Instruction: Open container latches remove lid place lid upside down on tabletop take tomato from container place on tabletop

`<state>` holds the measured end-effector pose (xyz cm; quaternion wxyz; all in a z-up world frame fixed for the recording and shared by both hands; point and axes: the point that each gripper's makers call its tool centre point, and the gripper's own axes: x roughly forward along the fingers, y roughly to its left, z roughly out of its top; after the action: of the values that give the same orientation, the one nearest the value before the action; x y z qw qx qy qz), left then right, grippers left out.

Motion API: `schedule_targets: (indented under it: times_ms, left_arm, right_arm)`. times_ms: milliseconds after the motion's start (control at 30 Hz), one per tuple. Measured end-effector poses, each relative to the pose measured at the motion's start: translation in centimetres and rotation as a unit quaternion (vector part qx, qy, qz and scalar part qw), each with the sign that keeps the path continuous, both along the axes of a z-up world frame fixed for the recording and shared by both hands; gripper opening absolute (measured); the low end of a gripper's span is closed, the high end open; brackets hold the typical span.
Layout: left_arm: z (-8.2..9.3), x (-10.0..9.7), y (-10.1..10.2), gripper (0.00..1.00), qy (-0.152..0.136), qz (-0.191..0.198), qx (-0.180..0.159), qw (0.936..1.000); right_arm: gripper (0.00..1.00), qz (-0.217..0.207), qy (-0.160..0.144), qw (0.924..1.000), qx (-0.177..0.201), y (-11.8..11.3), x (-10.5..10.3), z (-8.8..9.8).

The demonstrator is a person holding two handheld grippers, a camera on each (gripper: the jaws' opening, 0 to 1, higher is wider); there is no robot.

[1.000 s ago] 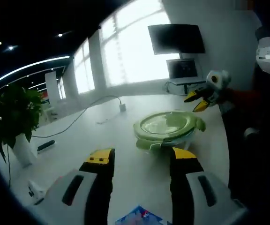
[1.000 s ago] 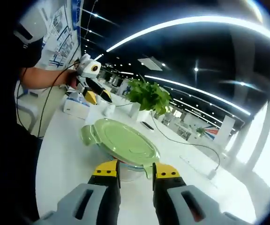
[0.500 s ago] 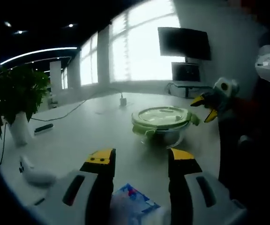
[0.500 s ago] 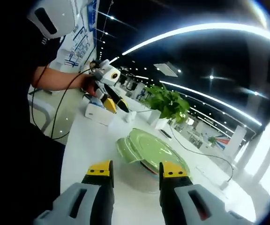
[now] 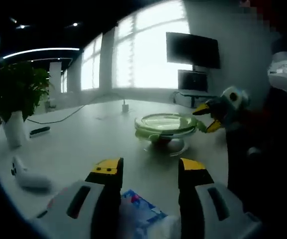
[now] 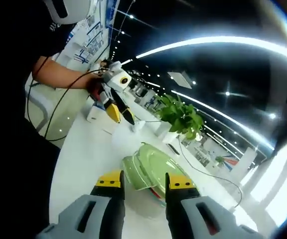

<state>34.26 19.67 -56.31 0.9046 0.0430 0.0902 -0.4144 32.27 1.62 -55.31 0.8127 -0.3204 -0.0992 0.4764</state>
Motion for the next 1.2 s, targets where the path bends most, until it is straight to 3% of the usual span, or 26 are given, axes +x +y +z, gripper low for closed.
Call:
schedule_targets:
  times_ms: [133, 267, 367, 400, 533, 567, 600, 867, 900, 967, 1067, 1100, 1133, 1167, 1200]
  left_arm:
    - [0.0, 0.2, 0.2, 0.37, 0.001, 0.002, -0.005, 1.0000]
    - [-0.1, 0.2, 0.3, 0.37, 0.002, 0.001, -0.001, 1.0000]
    - [-0.2, 0.1, 0.2, 0.37, 0.001, -0.001, 0.002, 1.0000]
    - [-0.3, 0.2, 0.2, 0.37, 0.000, 0.000, 0.004, 1.0000]
    - [-0.2, 0.2, 0.3, 0.37, 0.000, 0.003, 0.003, 1.0000]
    - [-0.2, 0.3, 0.3, 0.37, -0.001, 0.004, 0.003, 1.0000]
    - [-0.3, 0.3, 0.3, 0.37, 0.000, 0.005, 0.005, 1.0000]
    - [-0.6, 0.3, 0.3, 0.37, 0.000, 0.005, 0.016, 0.9999]
    - [-0.6, 0.3, 0.3, 0.37, 0.001, 0.004, 0.016, 0.9999]
    - [-0.6, 0.3, 0.3, 0.37, 0.001, 0.004, 0.016, 0.9999]
    - [-0.5, 0.3, 0.3, 0.37, 0.000, 0.003, 0.015, 0.9999]
    - [-0.5, 0.3, 0.2, 0.37, 0.000, 0.003, 0.015, 0.9999]
    - [-0.6, 0.2, 0.2, 0.37, -0.001, 0.002, 0.016, 0.9999]
    - [-0.6, 0.2, 0.2, 0.37, -0.001, 0.002, 0.016, 0.9999]
    - [-0.6, 0.3, 0.3, 0.37, -0.001, 0.003, 0.016, 0.9999]
  right_arm:
    - [0.29, -0.001, 0.012, 0.9999, -0.007, -1.0, -0.1, -0.6]
    - [0.29, -0.042, 0.042, 0.9982, 0.005, -4.5, 1.5, -0.7]
    - [0.25, -0.131, -0.011, 0.9905, -0.039, -8.2, 5.5, -0.4]
    - [0.23, -0.139, -0.029, 0.9879, -0.062, -8.5, 6.2, -0.5]
    - [0.18, -0.173, -0.080, 0.9783, -0.081, -8.1, 8.1, 0.2]
    - [0.18, -0.182, -0.111, 0.9723, -0.096, -7.7, 8.7, 0.7]
    - [0.18, -0.178, -0.111, 0.9723, -0.103, -7.2, 8.8, 0.4]
    - [0.13, -0.200, -0.219, 0.9355, -0.193, -6.0, 9.5, 0.6]
    - [0.12, -0.194, -0.259, 0.9197, -0.223, -5.6, 9.4, 0.7]
    - [0.09, -0.192, -0.284, 0.9064, -0.246, -5.3, 9.6, 0.5]
    - [0.06, -0.189, -0.271, 0.9114, -0.245, -5.4, 10.3, 0.3]
    - [0.06, -0.187, -0.280, 0.9078, -0.250, -5.2, 10.4, 0.4]
    - [0.02, -0.185, -0.276, 0.9087, -0.252, -5.1, 10.6, 0.3]
    - [0.00, -0.185, -0.243, 0.9193, -0.248, -5.1, 10.8, -0.6]
    - [0.00, -0.185, -0.247, 0.9188, -0.246, -5.0, 10.7, -0.5]
